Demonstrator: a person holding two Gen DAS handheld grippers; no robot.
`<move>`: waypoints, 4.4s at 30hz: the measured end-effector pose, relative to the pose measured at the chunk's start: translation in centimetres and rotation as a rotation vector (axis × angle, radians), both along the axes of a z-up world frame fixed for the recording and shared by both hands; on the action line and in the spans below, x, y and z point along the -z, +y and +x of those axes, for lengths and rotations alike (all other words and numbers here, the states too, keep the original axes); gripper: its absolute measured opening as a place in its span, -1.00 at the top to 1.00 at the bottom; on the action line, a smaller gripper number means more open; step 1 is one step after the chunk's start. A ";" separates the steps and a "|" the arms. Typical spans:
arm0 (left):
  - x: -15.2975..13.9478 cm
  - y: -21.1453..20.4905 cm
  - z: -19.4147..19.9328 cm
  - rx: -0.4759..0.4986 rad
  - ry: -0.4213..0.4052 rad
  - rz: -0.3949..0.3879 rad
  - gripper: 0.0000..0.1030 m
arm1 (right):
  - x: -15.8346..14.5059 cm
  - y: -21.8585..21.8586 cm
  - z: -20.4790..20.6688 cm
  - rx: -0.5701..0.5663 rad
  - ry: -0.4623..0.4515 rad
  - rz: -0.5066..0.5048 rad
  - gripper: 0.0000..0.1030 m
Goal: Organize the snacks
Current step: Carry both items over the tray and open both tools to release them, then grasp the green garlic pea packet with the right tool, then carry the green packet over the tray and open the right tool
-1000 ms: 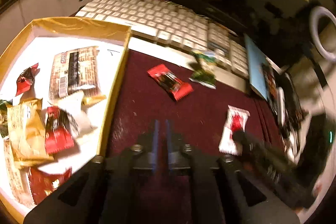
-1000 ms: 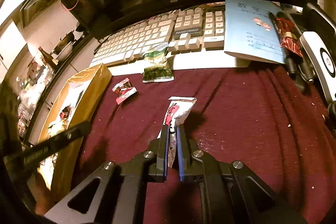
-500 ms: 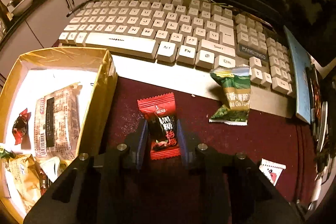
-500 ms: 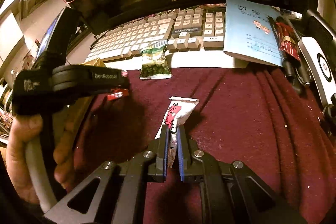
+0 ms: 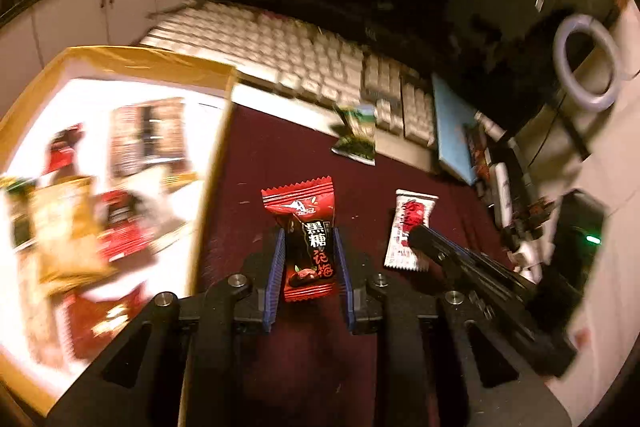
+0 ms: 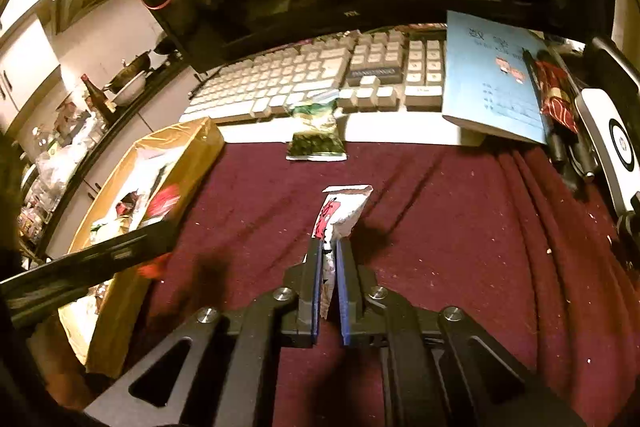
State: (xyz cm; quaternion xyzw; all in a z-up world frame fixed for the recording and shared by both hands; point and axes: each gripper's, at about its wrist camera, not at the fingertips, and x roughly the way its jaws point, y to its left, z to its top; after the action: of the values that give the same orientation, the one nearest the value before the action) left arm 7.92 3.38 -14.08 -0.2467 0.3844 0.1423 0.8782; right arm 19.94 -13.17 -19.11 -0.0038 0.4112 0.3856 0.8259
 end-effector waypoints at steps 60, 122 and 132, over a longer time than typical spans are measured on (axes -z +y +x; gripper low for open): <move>-0.5 4.5 -10.3 -0.181 -0.015 0.228 -0.47 | -5.8 6.0 -7.8 -0.119 -0.074 0.091 -0.18; -1.0 3.1 -7.3 -0.017 -0.142 -0.090 0.64 | -4.8 9.0 -13.5 -0.364 -0.153 -0.030 0.30; -0.2 11.6 -6.4 -0.104 -0.153 -0.071 0.65 | -4.7 17.7 -11.1 -0.423 -0.132 -0.010 0.30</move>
State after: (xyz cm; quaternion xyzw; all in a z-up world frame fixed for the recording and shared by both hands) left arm 1.51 15.03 -13.93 -0.3075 0.3077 0.1549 0.8870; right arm 8.83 4.52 -14.40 -0.1192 0.3484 0.5472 0.7517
